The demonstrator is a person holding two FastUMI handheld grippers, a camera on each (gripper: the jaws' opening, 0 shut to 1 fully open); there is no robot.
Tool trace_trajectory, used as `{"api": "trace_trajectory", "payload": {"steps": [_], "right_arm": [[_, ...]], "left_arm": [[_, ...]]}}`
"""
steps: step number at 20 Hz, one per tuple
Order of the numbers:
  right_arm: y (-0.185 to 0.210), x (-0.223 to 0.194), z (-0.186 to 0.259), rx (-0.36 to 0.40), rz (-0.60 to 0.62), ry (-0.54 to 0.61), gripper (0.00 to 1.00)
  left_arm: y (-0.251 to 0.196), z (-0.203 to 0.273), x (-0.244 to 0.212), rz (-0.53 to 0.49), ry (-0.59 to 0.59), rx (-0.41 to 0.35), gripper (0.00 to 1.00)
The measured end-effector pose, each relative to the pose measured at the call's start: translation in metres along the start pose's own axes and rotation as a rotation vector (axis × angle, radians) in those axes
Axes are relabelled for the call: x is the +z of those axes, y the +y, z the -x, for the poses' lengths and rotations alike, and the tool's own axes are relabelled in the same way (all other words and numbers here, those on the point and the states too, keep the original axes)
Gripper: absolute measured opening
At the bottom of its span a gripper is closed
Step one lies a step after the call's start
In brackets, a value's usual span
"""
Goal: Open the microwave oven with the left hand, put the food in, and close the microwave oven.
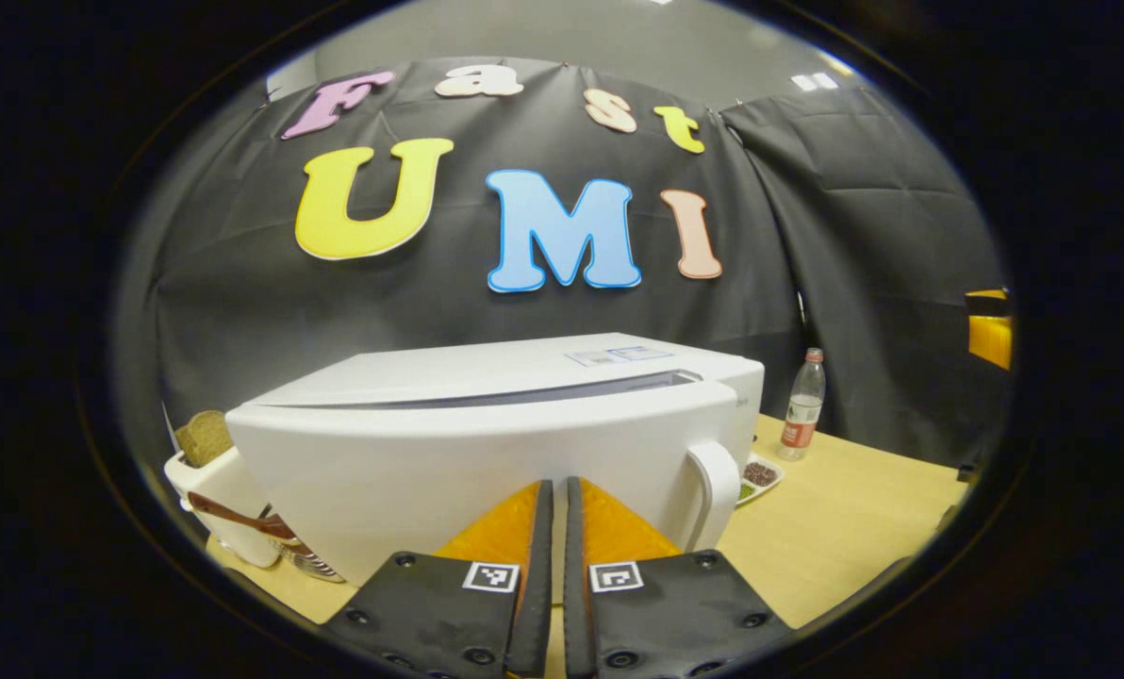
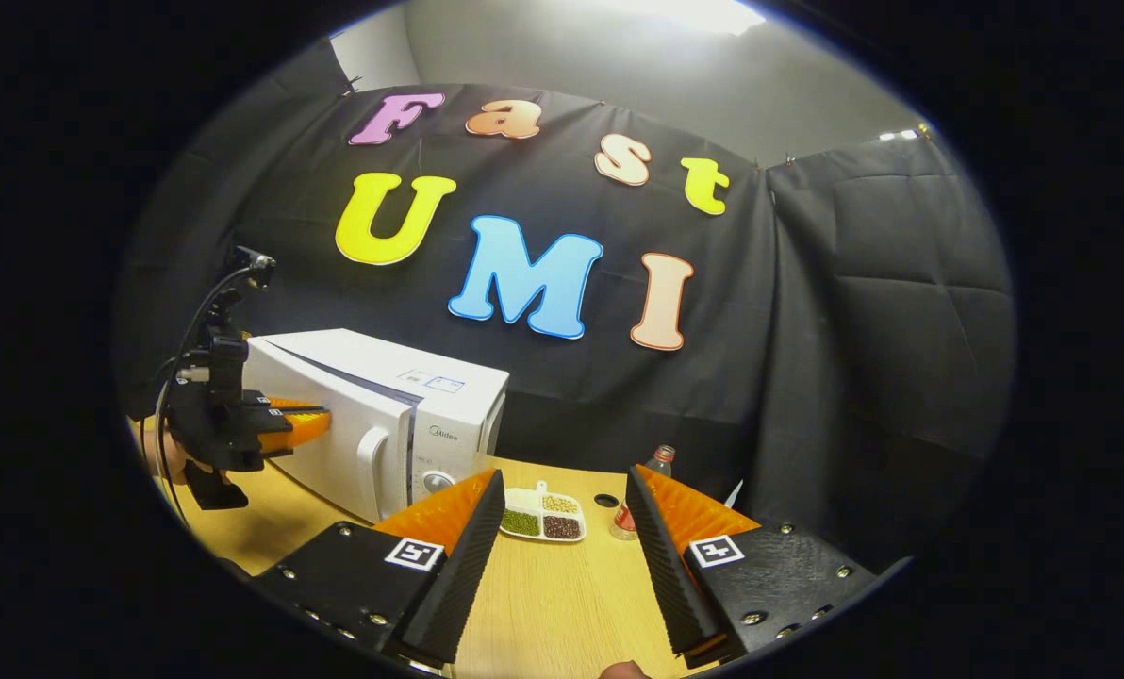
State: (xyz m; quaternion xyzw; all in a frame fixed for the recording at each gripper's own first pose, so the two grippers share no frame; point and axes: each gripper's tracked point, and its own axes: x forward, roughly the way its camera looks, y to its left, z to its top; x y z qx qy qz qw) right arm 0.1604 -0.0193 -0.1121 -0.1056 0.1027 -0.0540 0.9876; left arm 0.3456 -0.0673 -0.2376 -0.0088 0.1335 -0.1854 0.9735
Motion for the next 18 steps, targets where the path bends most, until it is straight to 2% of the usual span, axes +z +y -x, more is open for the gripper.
{"api": "trace_trajectory", "payload": {"steps": [2, 3, 4, 6, 8, 9, 11, 12, 13, 14, 15, 18], "right_arm": [[0.002, -0.001, 0.000, 0.003, 0.001, 0.004, 0.80], [0.003, -0.001, 0.000, 0.004, 0.003, 0.005, 0.80], [0.002, 0.001, 0.000, 0.006, 0.004, 0.004, 0.80], [0.004, 0.001, 0.000, 0.009, 0.010, 0.000, 0.80], [0.004, 0.005, -0.002, 0.016, 0.017, -0.010, 0.80], [0.003, 0.006, -0.002, 0.017, 0.023, -0.011, 0.80], [0.003, 0.009, -0.001, 0.024, 0.024, -0.016, 0.80], [0.002, 0.009, -0.001, 0.022, 0.026, -0.015, 0.80], [0.002, 0.008, 0.000, 0.026, 0.026, -0.013, 0.80], [0.002, 0.010, 0.002, 0.031, 0.025, -0.015, 0.80], [0.001, 0.012, 0.004, 0.031, 0.027, -0.023, 0.80], [-0.002, 0.018, 0.015, 0.040, -0.006, -0.043, 0.80]], "left_arm": [[0.001, -0.006, 0.000, -0.005, -0.005, 0.009, 0.07], [0.002, -0.009, 0.002, -0.005, -0.008, 0.015, 0.13], [0.004, -0.011, 0.003, 0.004, -0.004, 0.023, 0.07], [0.007, -0.012, 0.004, 0.040, -0.020, 0.041, 0.06], [0.010, -0.013, 0.001, 0.050, -0.028, 0.073, 0.09], [0.010, -0.013, 0.003, 0.062, -0.037, 0.083, 0.05], [0.010, -0.013, 0.003, 0.064, -0.039, 0.103, 0.08], [0.009, -0.015, 0.003, 0.058, -0.038, 0.107, 0.10], [0.011, -0.024, 0.004, 0.050, -0.029, 0.109, 0.06], [0.008, -0.023, -0.001, 0.078, 0.010, 0.098, 0.07], [0.006, -0.024, 0.009, 0.080, -0.029, 0.095, 0.09], [0.005, -0.011, 0.021, 0.048, -0.023, 0.121, 0.08]]}}
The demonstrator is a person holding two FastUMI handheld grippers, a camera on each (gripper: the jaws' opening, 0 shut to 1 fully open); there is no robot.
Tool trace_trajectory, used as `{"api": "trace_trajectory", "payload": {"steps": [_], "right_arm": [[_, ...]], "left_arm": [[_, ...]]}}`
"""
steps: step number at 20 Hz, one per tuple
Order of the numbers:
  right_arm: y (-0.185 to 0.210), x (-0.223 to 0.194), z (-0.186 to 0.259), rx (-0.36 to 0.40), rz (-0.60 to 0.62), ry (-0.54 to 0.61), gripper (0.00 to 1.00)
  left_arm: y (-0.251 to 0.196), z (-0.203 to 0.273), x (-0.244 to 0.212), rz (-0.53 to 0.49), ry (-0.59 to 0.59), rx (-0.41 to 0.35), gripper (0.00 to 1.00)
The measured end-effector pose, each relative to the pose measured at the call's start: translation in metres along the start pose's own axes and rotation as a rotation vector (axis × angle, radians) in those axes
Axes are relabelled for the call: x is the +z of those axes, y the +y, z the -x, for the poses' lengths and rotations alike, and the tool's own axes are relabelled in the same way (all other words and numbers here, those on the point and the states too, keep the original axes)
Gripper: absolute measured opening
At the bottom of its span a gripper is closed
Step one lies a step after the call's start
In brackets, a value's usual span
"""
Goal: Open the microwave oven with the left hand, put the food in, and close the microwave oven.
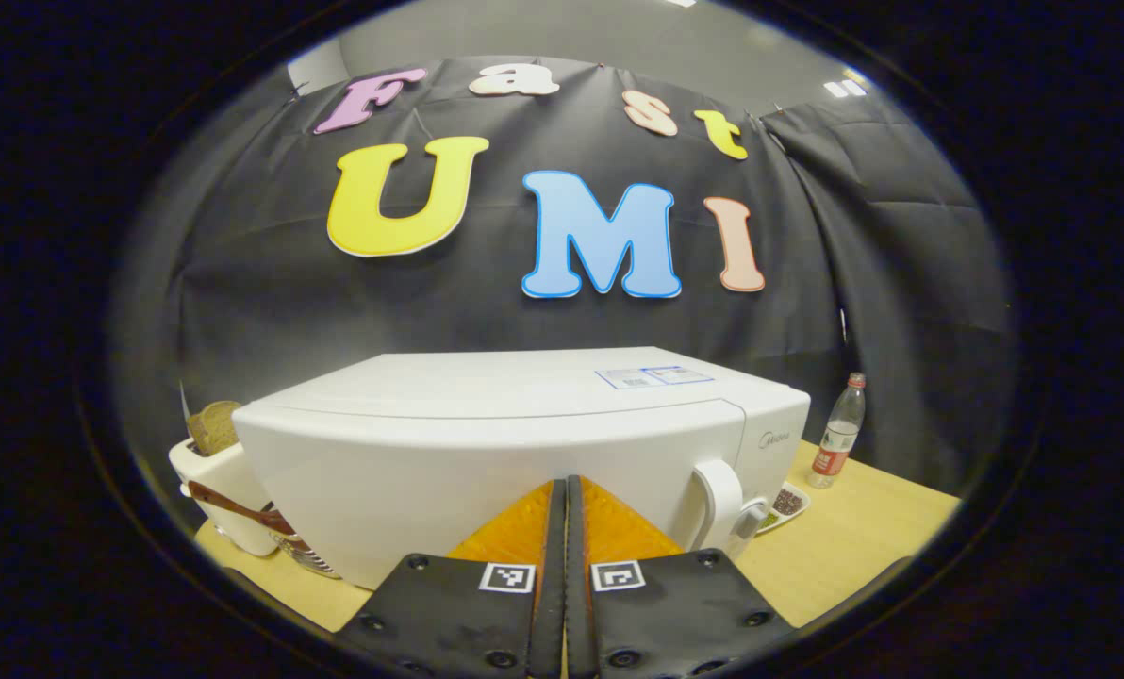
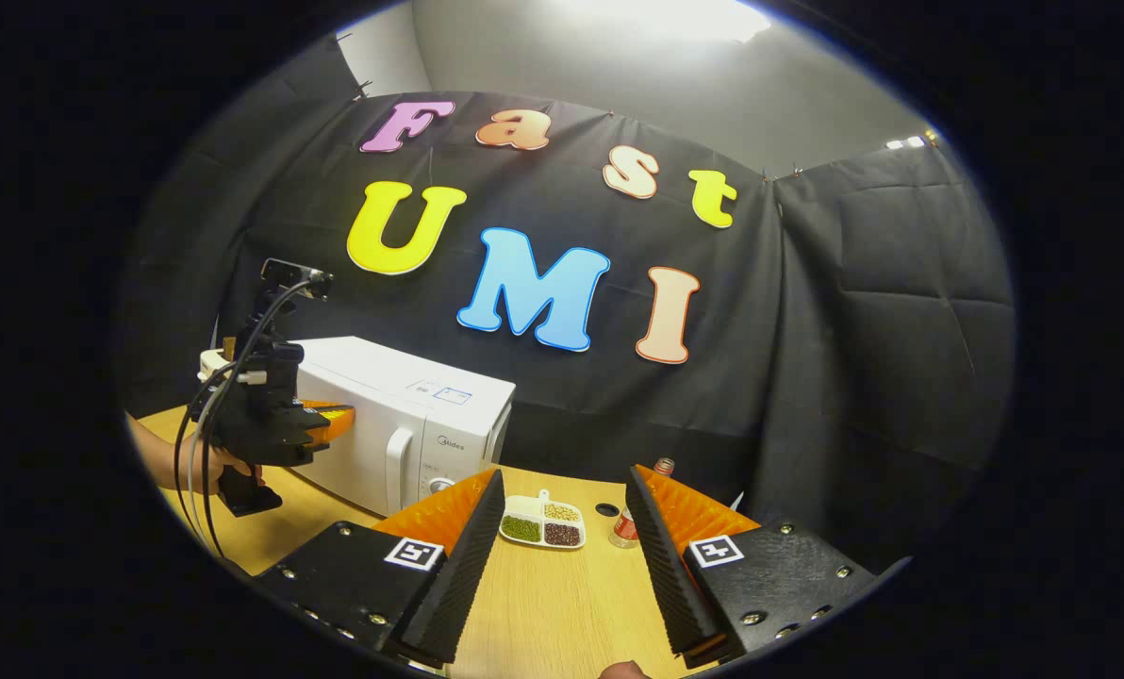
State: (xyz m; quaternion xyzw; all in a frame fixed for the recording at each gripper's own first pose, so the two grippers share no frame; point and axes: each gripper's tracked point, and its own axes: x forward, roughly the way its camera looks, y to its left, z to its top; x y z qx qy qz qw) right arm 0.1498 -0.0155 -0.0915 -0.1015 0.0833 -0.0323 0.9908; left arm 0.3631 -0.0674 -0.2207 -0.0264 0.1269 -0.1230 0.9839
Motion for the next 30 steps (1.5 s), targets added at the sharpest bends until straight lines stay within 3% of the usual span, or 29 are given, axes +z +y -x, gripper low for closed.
{"api": "trace_trajectory", "payload": {"steps": [7, 13, 20, 21, 22, 25, 28, 30], "right_arm": [[-0.021, 0.023, 0.032, 0.056, -0.082, -0.075, 0.80], [-0.031, 0.022, 0.067, 0.115, -0.145, -0.099, 0.80], [-0.034, 0.028, 0.101, 0.115, -0.117, -0.137, 0.80], [-0.033, 0.030, 0.107, 0.111, -0.115, -0.144, 0.80], [-0.033, 0.030, 0.112, 0.107, -0.109, -0.151, 0.80], [-0.029, 0.031, 0.129, 0.101, -0.095, -0.160, 0.80], [-0.023, 0.036, 0.142, 0.099, -0.104, -0.177, 0.80], [-0.019, 0.038, 0.149, 0.092, -0.112, -0.187, 0.80]], "left_arm": [[-0.018, 0.115, 0.066, -0.030, -0.087, 0.080, 0.07], [-0.033, 0.224, 0.091, -0.051, -0.126, 0.176, 0.09], [-0.049, 0.307, 0.107, -0.059, -0.157, 0.187, 0.12], [-0.051, 0.318, 0.108, -0.060, -0.163, 0.188, 0.07], [-0.047, 0.328, 0.110, -0.067, -0.172, 0.194, 0.18], [-0.044, 0.355, 0.107, -0.059, -0.173, 0.196, 0.33], [-0.033, 0.379, 0.103, -0.043, -0.175, 0.211, 0.94], [-0.028, 0.391, 0.102, -0.055, -0.171, 0.221, 0.94]]}}
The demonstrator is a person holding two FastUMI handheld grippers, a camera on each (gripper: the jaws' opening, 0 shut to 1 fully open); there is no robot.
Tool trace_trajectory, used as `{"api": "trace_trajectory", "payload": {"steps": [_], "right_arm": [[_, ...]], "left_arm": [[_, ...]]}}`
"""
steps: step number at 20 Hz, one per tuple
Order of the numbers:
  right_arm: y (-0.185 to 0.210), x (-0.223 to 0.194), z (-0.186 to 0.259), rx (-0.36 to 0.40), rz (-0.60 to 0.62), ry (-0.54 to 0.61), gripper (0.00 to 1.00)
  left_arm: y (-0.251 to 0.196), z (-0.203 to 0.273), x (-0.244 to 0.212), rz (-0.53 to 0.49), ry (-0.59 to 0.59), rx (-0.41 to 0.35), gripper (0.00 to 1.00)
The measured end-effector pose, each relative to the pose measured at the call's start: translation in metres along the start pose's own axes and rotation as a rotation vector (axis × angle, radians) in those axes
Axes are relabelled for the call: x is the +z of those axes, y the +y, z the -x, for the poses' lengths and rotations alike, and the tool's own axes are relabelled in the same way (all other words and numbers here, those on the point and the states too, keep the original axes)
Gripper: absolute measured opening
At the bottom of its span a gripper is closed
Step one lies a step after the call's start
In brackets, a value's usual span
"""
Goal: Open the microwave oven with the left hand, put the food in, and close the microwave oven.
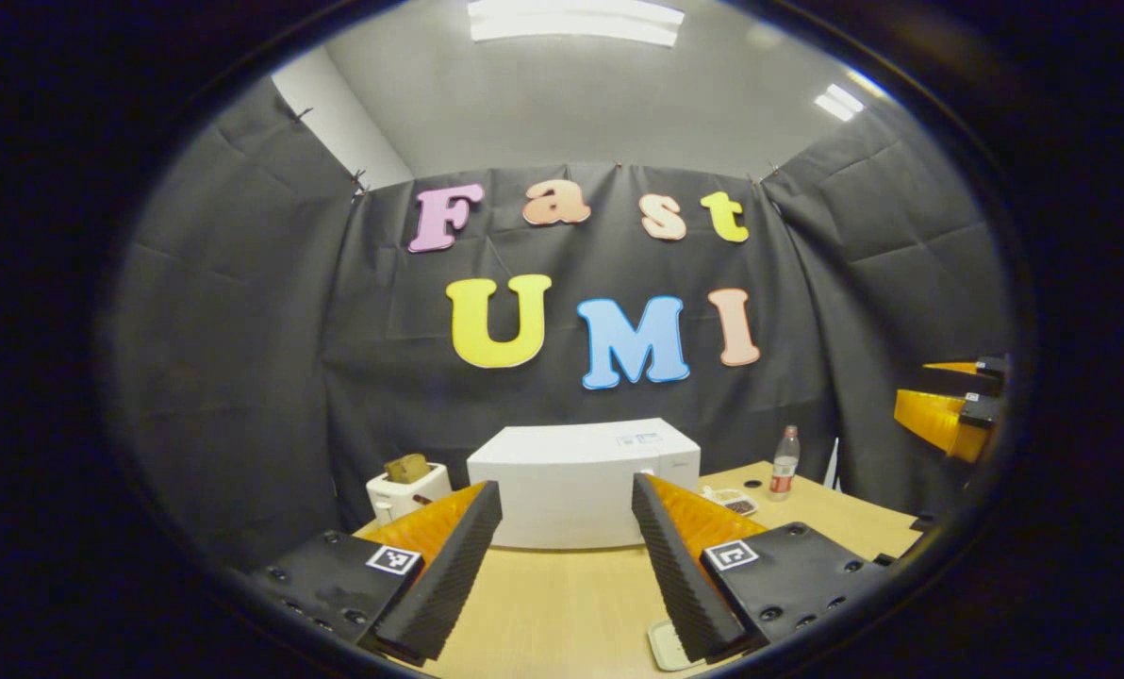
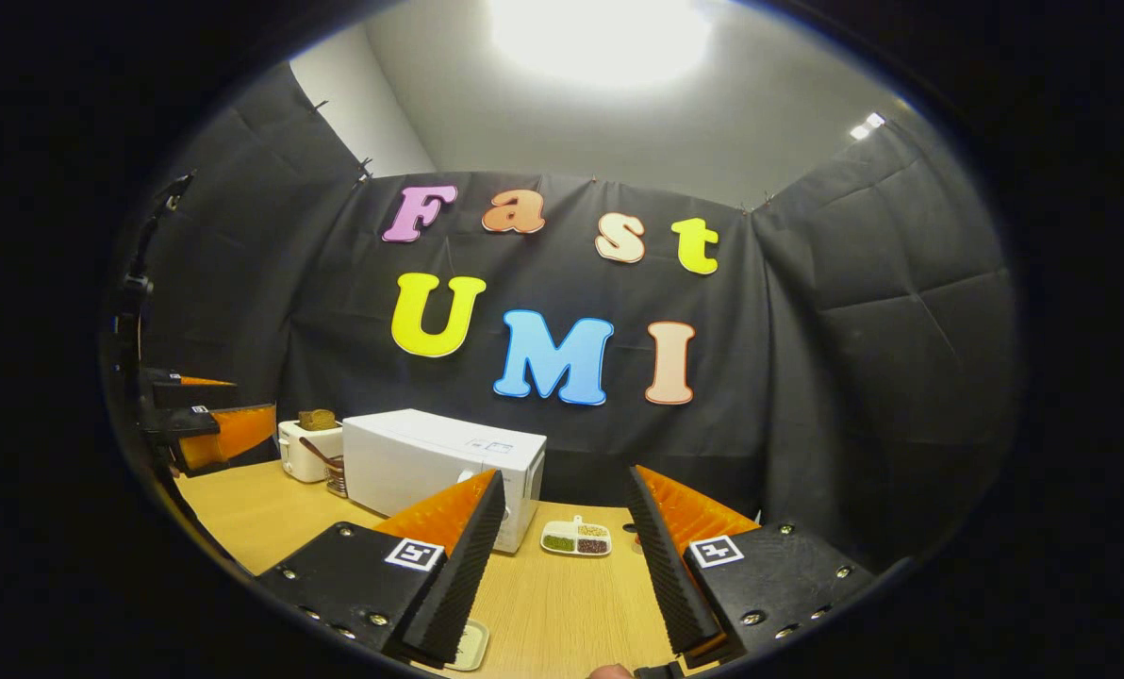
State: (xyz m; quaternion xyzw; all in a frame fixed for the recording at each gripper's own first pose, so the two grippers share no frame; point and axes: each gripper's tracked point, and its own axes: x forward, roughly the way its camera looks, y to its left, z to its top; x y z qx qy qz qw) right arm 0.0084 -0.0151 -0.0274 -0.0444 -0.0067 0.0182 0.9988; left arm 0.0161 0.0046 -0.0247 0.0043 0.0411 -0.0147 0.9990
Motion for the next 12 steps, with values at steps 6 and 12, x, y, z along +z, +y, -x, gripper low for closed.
{"api": "trace_trajectory", "payload": {"steps": [6, 12], "right_arm": [[0.020, 0.013, 0.010, 0.009, -0.005, -0.029, 0.80], [0.032, 0.025, 0.014, 0.018, -0.021, -0.066, 0.80]], "left_arm": [[0.013, 0.022, 0.011, -0.004, -0.033, 0.008, 0.95], [0.027, 0.031, 0.013, -0.019, -0.028, 0.019, 0.93]]}}
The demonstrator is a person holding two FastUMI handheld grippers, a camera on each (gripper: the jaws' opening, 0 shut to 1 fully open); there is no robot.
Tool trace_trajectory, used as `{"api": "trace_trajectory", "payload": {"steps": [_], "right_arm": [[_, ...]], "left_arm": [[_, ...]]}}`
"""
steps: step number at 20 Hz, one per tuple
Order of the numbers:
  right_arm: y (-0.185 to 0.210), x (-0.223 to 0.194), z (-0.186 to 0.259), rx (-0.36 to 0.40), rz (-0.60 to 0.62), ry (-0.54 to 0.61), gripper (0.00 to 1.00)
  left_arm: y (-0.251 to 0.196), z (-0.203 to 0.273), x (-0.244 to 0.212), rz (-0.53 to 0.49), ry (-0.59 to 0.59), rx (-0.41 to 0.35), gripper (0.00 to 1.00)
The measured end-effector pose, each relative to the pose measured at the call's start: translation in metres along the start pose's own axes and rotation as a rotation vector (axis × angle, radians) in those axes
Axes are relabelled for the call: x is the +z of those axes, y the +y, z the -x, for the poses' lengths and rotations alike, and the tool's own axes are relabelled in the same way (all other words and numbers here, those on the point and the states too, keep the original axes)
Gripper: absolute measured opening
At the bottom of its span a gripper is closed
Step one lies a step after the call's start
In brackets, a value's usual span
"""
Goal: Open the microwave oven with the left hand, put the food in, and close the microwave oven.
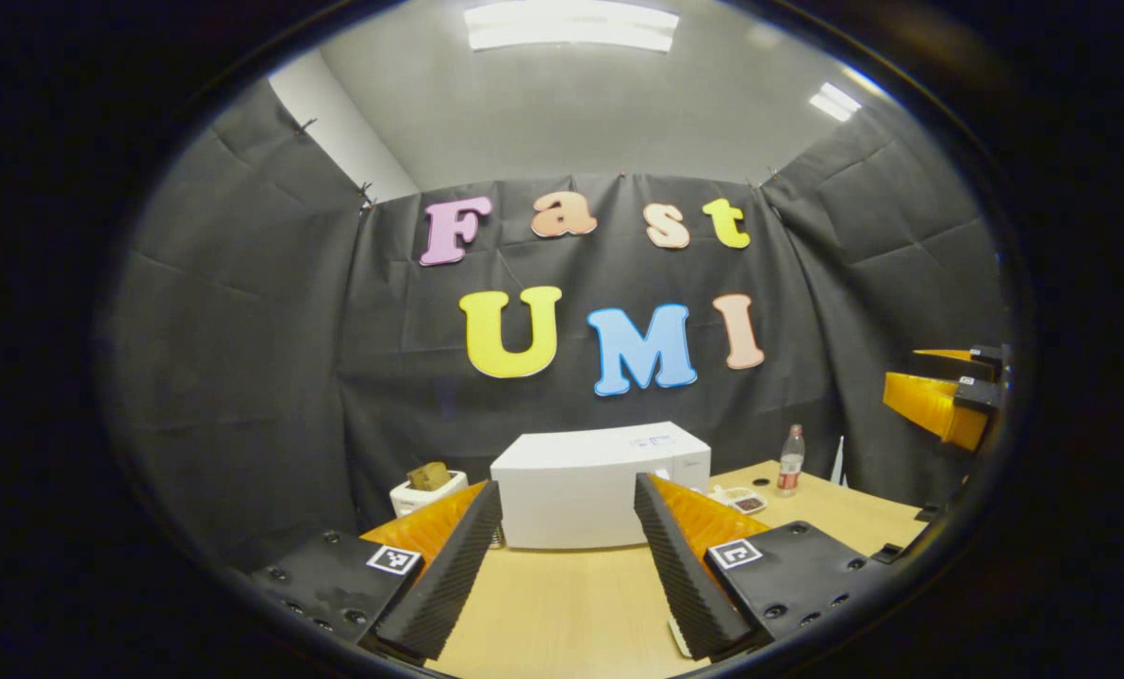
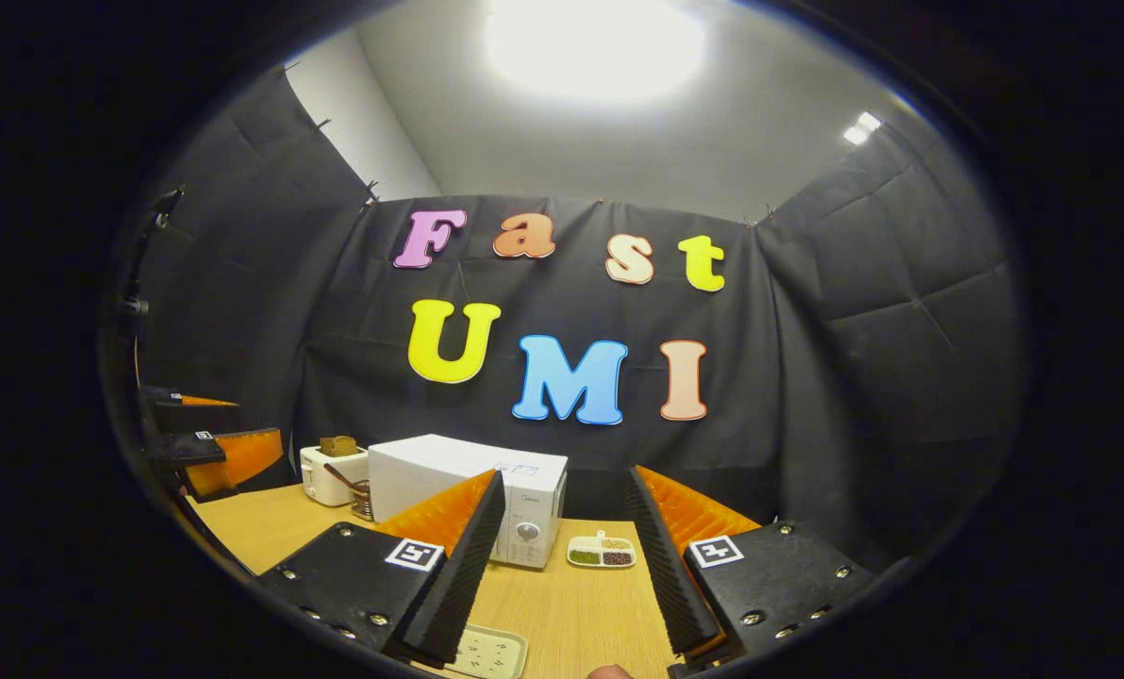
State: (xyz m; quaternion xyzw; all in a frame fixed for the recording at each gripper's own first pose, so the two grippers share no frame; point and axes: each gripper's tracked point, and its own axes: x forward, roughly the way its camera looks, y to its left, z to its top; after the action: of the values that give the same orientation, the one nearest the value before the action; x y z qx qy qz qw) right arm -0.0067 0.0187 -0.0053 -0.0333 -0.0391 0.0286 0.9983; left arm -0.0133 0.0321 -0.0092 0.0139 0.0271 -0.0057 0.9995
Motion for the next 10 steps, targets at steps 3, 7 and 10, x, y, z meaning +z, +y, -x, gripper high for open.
{"api": "trace_trajectory", "payload": {"steps": [3, 7, 10], "right_arm": [[0.006, 0.003, -0.003, 0.003, -0.004, -0.007, 0.79], [0.010, 0.006, -0.007, 0.008, -0.021, -0.007, 0.80], [0.006, 0.012, -0.009, 0.003, -0.021, -0.023, 0.80]], "left_arm": [[0.003, 0.003, 0.002, 0.014, -0.003, 0.003, 0.93], [0.010, 0.001, 0.004, 0.042, 0.004, 0.010, 0.94], [0.013, -0.003, 0.010, 0.041, -0.011, 0.015, 0.94]]}}
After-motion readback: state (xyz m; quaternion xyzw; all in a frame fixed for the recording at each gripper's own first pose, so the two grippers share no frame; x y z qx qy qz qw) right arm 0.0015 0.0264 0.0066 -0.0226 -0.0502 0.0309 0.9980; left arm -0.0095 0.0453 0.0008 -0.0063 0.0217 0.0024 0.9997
